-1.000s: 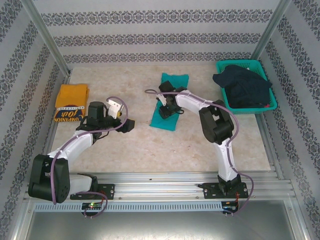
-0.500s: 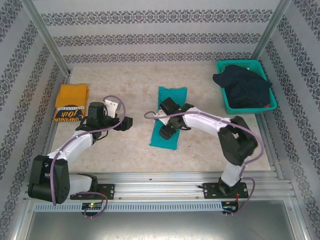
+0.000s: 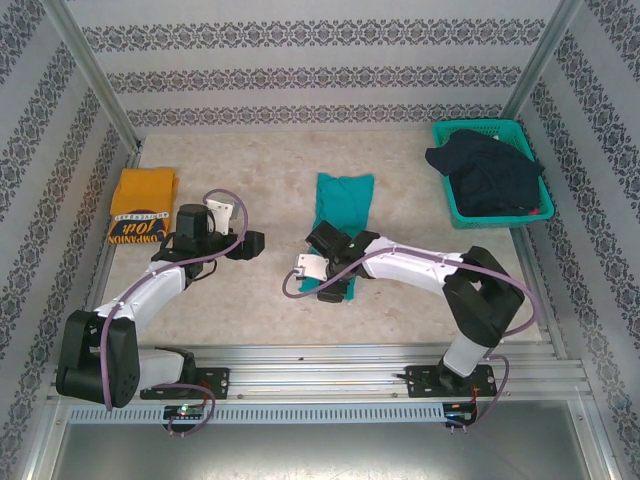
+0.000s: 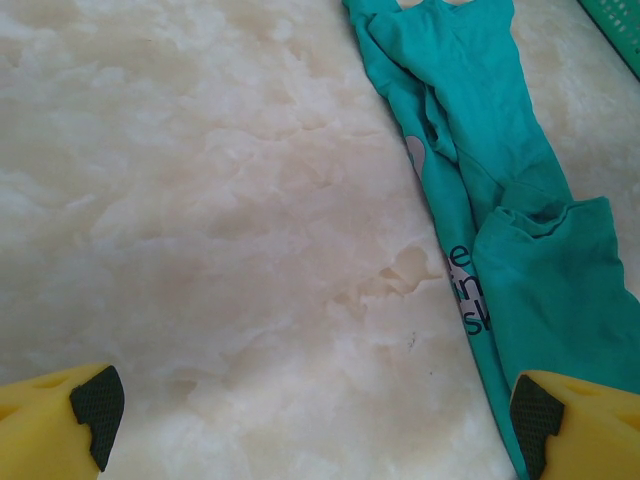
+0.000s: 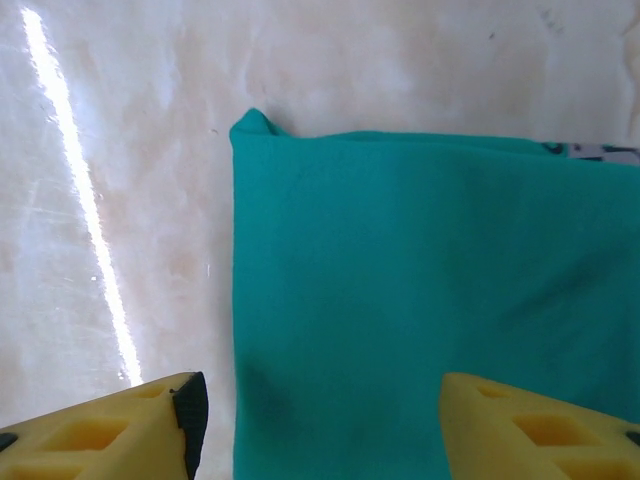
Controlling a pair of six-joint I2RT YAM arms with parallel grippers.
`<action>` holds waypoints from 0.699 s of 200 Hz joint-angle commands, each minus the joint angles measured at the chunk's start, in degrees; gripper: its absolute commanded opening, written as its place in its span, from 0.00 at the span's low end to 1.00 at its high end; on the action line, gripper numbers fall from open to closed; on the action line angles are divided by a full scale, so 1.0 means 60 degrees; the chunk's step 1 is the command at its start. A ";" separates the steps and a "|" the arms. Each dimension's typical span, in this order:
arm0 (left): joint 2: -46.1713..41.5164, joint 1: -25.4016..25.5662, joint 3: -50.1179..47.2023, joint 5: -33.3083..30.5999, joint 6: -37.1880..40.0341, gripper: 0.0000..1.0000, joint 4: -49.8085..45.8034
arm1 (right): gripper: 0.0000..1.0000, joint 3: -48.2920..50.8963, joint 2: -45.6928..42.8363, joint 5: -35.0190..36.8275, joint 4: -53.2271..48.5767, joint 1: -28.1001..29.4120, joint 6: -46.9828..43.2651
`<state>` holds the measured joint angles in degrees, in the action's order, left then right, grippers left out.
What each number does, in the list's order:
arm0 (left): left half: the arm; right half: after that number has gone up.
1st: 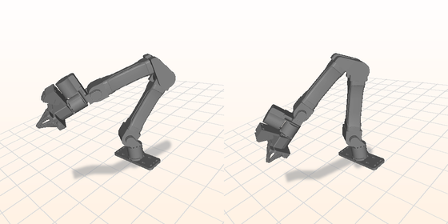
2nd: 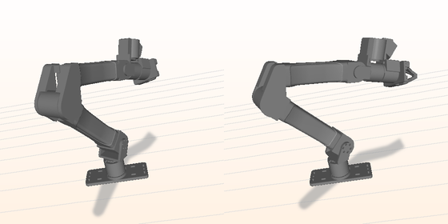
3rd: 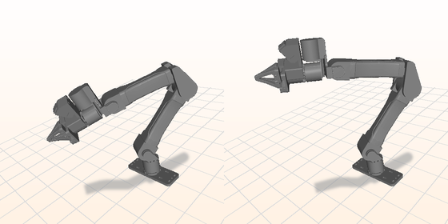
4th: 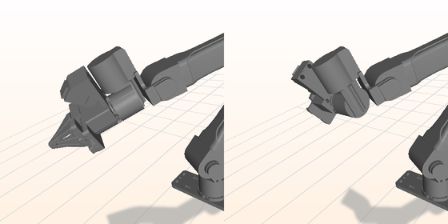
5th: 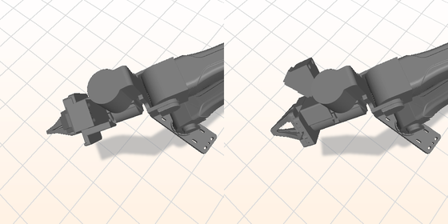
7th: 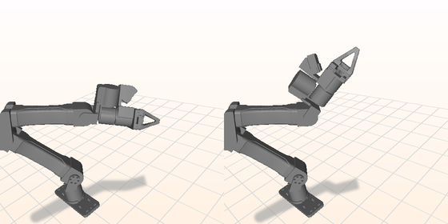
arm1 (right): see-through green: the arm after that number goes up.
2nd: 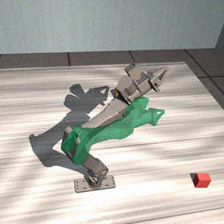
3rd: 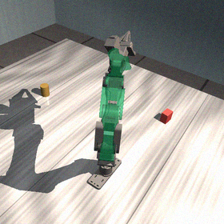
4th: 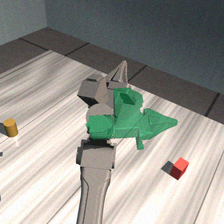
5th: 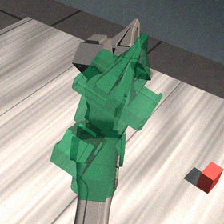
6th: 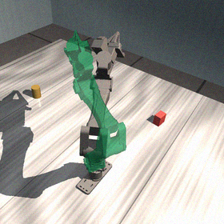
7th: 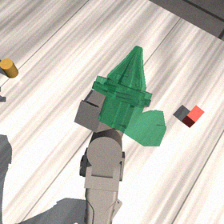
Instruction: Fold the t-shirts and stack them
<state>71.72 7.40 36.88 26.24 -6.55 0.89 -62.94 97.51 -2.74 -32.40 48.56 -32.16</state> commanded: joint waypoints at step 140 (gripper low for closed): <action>0.0085 -0.0017 -0.0017 -0.0136 -0.0319 1.00 -0.0129 | 0.01 -0.0227 0.1578 0.0377 0.0311 0.0242 -0.0352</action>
<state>71.72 7.40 36.86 26.24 -6.55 0.40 -65.54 106.04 -1.08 -29.10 49.67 -33.28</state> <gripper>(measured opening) 0.998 0.111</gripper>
